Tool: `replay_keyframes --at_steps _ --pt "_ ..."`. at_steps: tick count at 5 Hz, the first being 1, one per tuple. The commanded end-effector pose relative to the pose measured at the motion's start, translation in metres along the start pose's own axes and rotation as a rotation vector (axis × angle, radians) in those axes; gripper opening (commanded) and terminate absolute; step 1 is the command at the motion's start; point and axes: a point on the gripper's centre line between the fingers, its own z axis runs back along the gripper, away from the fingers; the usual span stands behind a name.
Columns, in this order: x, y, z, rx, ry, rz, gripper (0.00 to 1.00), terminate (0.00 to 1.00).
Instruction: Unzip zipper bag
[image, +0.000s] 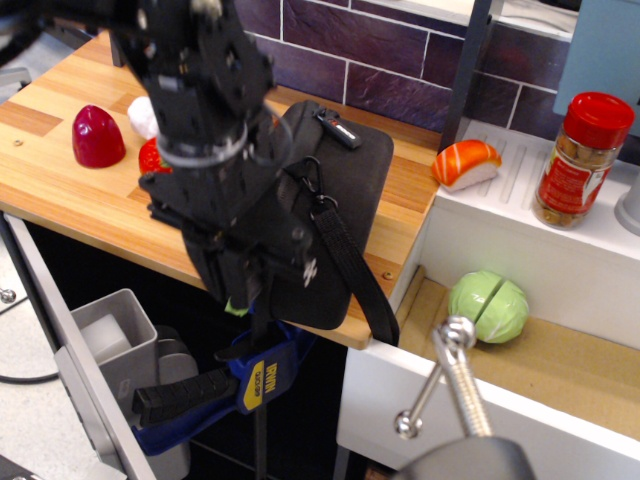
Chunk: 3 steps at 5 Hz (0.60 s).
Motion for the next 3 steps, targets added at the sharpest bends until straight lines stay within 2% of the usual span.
replay_keyframes --at_steps 1,2,3 --pt "0.039 -0.01 0.042 -0.062 -0.196 0.042 0.0 0.0" --pt "0.055 -0.015 0.054 -0.096 -0.233 0.096 0.0 0.0" --pt "0.072 -0.019 0.066 -0.12 -0.233 0.139 0.0 1.0"
